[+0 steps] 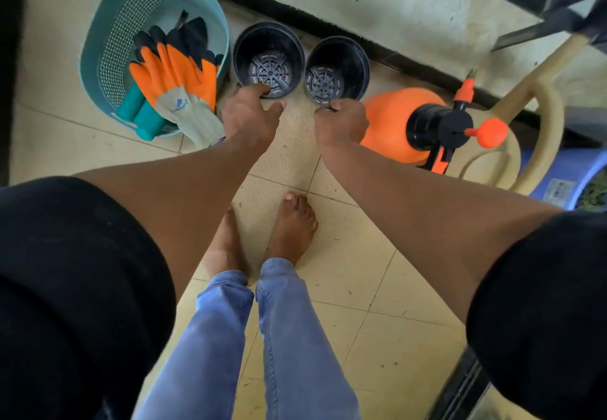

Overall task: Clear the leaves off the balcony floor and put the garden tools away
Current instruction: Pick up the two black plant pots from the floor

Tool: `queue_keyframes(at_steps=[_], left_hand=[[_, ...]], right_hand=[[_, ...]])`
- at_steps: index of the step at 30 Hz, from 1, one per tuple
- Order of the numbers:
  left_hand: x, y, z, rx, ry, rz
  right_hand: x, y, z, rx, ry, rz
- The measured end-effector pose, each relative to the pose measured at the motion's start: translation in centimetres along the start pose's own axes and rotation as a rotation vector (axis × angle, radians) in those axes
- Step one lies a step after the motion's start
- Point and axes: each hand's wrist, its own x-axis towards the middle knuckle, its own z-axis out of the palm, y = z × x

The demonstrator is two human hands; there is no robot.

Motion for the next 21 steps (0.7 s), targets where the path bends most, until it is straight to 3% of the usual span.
queue_keyframes(at_steps=[16,21], left_hand=[[0.1,0.2,-0.7,-0.011,-0.033,0.045],[-1.7,0.2,-1.3,-0.247,0.178,-0.077]], right_hand=[[-0.3,1.1,-0.2,0.050,0.029,0.031],[-1.4,2.5,0.1,0.106,0.058,0.097]])
